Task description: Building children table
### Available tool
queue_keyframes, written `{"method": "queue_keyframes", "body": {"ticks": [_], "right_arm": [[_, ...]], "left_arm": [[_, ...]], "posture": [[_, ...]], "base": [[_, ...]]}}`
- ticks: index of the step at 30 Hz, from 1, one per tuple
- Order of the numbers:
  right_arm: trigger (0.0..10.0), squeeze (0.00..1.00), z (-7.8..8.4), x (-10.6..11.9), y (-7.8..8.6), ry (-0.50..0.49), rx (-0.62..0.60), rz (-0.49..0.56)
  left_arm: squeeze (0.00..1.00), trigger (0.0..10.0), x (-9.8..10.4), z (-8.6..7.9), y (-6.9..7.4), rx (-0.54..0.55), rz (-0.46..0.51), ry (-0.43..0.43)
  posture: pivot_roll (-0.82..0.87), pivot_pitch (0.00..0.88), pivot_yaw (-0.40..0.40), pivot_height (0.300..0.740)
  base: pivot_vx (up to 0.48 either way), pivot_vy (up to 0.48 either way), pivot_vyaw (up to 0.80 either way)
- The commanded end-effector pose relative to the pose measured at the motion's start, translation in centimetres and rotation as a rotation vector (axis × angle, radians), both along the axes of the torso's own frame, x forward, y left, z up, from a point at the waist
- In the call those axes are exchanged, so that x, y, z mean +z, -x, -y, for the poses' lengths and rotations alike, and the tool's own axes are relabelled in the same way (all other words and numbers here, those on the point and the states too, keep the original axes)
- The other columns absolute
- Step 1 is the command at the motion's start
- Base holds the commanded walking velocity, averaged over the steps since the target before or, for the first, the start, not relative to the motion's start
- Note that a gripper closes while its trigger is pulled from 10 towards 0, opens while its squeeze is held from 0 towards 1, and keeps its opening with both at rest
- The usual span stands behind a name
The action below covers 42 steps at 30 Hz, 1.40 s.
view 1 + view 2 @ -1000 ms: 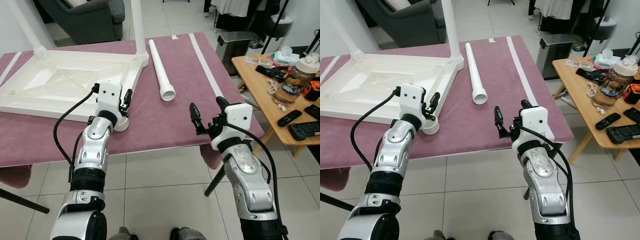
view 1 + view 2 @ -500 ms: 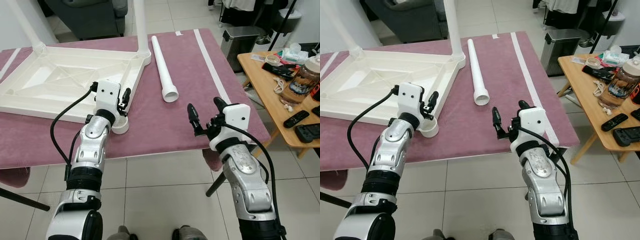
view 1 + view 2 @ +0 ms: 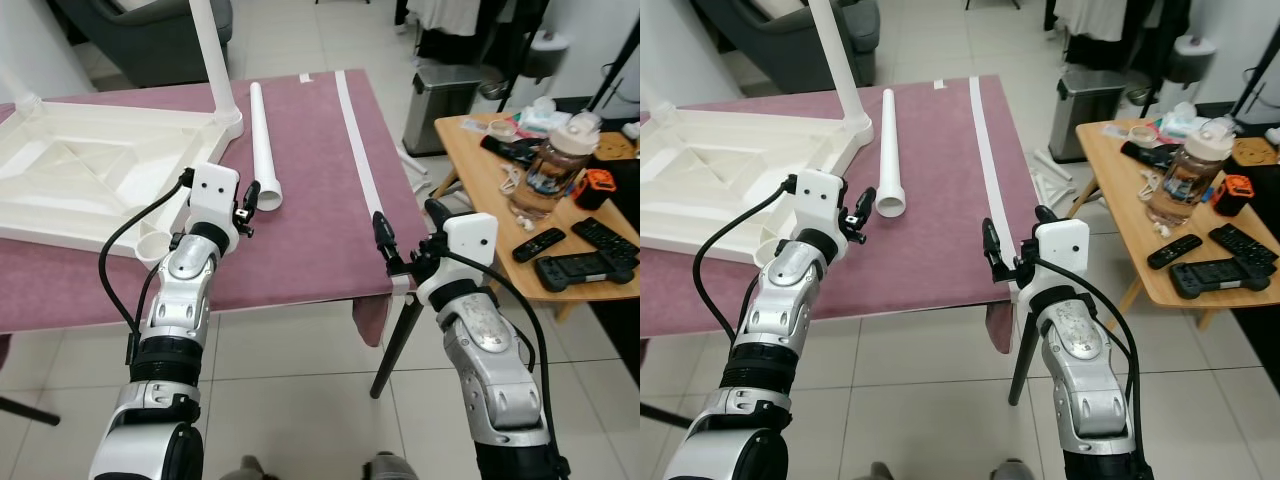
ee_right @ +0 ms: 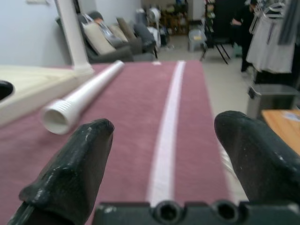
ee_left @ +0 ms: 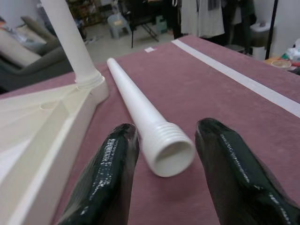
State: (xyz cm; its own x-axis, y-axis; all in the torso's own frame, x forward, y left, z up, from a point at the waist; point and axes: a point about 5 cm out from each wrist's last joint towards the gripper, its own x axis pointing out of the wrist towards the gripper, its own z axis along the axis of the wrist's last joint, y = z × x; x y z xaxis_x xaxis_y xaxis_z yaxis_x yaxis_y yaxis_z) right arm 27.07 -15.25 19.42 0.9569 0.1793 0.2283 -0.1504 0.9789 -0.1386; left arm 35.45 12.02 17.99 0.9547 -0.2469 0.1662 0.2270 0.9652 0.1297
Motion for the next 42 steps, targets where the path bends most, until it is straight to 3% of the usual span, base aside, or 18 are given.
{"method": "queue_keyframes", "body": {"ticks": [1,9,18,33,42], "right_arm": [[10.0,0.00,-0.33,0.26,0.03,-0.008,0.010,0.011],[10.0,0.00,-0.33,0.26,0.02,-0.008,0.010,0.011],[10.0,0.00,-0.41,0.29,-0.07,-0.004,0.014,0.013],[10.0,0.00,-0.52,0.31,-0.08,-0.004,0.015,0.016],[10.0,0.00,-0.46,0.38,-0.07,-0.004,0.012,0.019]], "left_arm": [[0.00,10.0,-0.02,-0.79,-0.10,0.081,0.000,0.016],[0.00,10.0,0.02,-0.80,-0.10,0.078,0.004,0.016],[0.00,10.0,0.18,-0.60,-0.12,0.069,0.017,0.015],[0.00,10.0,0.26,-0.58,-0.03,0.051,0.028,0.012],[0.00,10.0,0.18,-0.57,-0.08,0.054,0.017,0.016]], "posture": [[-0.13,0.073,0.121,0.740],[-0.13,0.072,0.121,0.740],[-0.13,0.066,0.119,0.740],[-0.13,0.063,0.124,0.740],[-0.13,0.066,0.127,0.740]], "base": [[0.000,0.458,0.00],[0.000,0.456,0.00],[0.365,0.278,0.00],[0.418,0.000,0.00],[0.172,0.000,0.00]]}}
